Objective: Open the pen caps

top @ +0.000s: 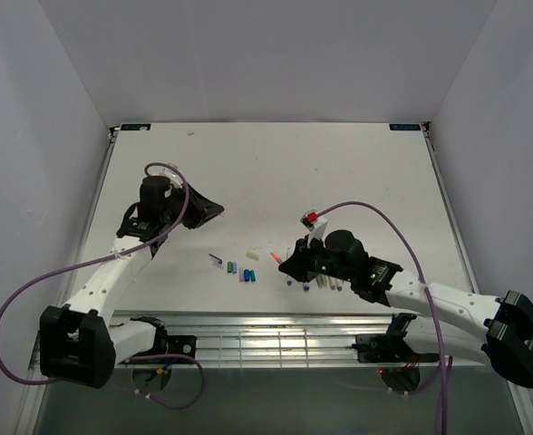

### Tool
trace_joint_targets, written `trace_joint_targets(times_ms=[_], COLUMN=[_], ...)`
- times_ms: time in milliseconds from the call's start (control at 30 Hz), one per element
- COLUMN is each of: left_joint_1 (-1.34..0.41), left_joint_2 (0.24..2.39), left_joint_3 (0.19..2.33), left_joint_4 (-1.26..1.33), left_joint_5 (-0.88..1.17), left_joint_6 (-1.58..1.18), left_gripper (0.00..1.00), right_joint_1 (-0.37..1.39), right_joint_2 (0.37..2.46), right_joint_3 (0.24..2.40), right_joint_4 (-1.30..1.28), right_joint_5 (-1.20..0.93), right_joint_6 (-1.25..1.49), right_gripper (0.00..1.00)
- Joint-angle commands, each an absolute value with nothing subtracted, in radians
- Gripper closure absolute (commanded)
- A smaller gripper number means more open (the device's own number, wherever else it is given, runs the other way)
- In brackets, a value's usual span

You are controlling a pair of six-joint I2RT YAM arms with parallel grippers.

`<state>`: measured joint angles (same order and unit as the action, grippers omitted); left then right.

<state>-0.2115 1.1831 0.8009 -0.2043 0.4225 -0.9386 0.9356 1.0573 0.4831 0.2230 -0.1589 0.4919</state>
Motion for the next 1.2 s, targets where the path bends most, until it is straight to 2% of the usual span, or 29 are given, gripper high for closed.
trace_joint_targets(times_ms=[0, 167, 467, 900, 1167], left_joint_1=[-0.212, -0.21, -0.212, -0.212, -0.212], left_joint_2=[1.079, 0.991, 0.982, 1.019, 1.058], left_joint_3=[0.77, 0.629, 0.473, 0.351, 0.321], left_joint_4=[-0.391, -0.454, -0.359, -0.195, -0.137], left_joint_5=[0.25, 0.118, 0.115, 0.175, 0.192], left_joint_6=[-0.871, -0.874, -0.884, -0.884, -0.887], left_gripper=[1.0, 1.0, 1.0, 1.0, 0.91], right_joint_1=[0.907, 0.809, 0.513, 0.282, 0.199], right_joint_2=[0.99, 0.901, 0.781, 0.831, 0.865], right_joint_3=[0.548, 0.517, 0.41, 0.301, 0.25], right_joint_4=[0.011, -0.113, -0.14, -0.065, 0.044], right_joint_5=[0.211, 0.333, 0.207, 0.126, 0.066], right_joint_6=[0.524, 0.577, 0.5, 0.448, 0.433], right_gripper=[0.92, 0.92, 0.92, 0.92, 0.92])
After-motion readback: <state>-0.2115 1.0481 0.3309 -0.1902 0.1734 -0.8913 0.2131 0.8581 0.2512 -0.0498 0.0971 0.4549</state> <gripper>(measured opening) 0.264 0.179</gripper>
